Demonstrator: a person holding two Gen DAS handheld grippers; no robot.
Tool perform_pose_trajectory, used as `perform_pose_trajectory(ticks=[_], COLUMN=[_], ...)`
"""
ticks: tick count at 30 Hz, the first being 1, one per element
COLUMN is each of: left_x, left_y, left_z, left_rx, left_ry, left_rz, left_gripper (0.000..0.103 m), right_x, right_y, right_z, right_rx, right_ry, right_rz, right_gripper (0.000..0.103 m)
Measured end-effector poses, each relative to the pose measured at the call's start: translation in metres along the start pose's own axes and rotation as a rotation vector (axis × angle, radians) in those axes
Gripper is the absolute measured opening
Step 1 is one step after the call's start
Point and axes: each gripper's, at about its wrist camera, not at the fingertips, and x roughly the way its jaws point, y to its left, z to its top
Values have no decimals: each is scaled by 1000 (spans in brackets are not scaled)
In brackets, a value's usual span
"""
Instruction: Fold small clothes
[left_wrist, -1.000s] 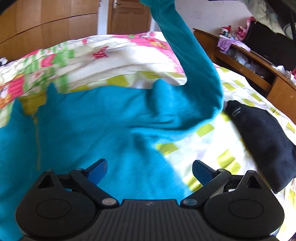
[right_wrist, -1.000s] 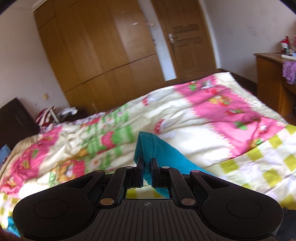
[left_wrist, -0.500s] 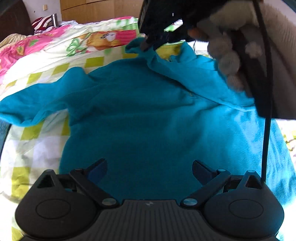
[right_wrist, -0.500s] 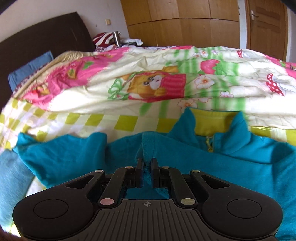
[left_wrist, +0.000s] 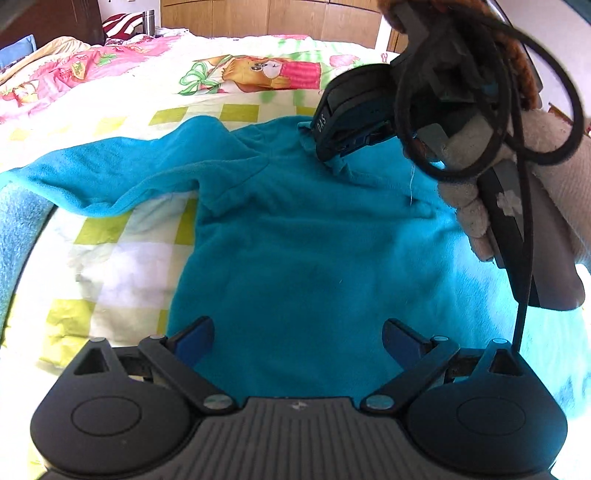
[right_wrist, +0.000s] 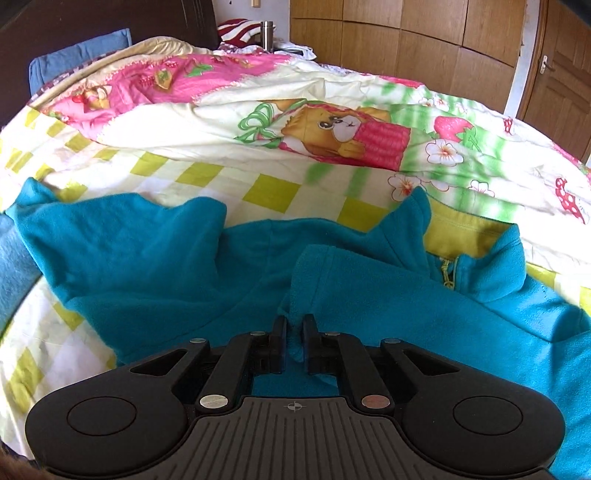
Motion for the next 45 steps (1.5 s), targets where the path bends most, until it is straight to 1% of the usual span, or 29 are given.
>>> perform_pose_trajectory(ticks=[2,4,7,9,10,11,12,14,16,18,20,22,23,25,27,30,32,33,35,36,37,39,42,45], left_x=[0,0,4,7,7,8,7,5,3,0,-4,-8,-9,-6,4,31,56,69,94,103,106,102,99,88], left_y=[-1,-1,1,2,3,4,4,3,3,3,0,-4,-7,-17,-27,-45,-55,-59,-62,-63,-63,-60,-62,-68], left_z=[3,5,5,3,2,0,-1,-3,-2,3,11,24,30,49,70,97,110,113,115,112,109,105,103,104], left_rx=[-6,-14,-23,-23,-21,-17,-12,6,8,-11,-27,-24,-15,10,41,101,146,163,194,215,224,235,264,264], left_ry=[-12,-20,-8,6,13,17,19,20,17,10,-14,-57,-74,-114,-150,-176,-155,-125,-38,4,10,3,12,-15], left_rz=[-3,1,10,18,20,23,25,33,38,32,24,19,21,19,17,33,62,93,157,197,195,187,209,198], left_gripper=[103,103,103,103,103,103,103,103,103,103,103,103,103,103,103,103,103,103,103,103,103,103,103,103], right_x=[-9,-15,-10,7,19,27,31,26,13,-2,-21,-42,-52,-67,-83,-93,-92,-90,-81,-81,-85,-97,-114,-121], right_y=[-2,-1,9,16,19,21,21,20,16,7,-8,-29,-43,-67,-96,-141,-167,-177,-199,-209,-217,-227,-243,-261], right_z=[9,15,21,17,14,10,6,2,1,2,0,-6,-12,-24,-42,-70,-88,-95,-113,-120,-124,-124,-125,-126], right_rx=[54,81,72,64,52,55,70,67,69,77,82,91,97,105,99,140,169,176,210,238,263,298,357,429], right_ry=[-11,-36,-47,-10,35,70,87,70,45,19,-16,-39,-45,-50,-45,6,48,76,171,186,179,150,96,48], right_rz=[32,64,101,101,112,115,121,140,174,196,193,161,131,50,-56,-168,-229,-256,-310,-313,-302,-290,-283,-263], right_gripper=[8,8,8,9,10,14,14,21,25,26,26,26,26,26,26,26,26,26,26,26,26,26,26,26])
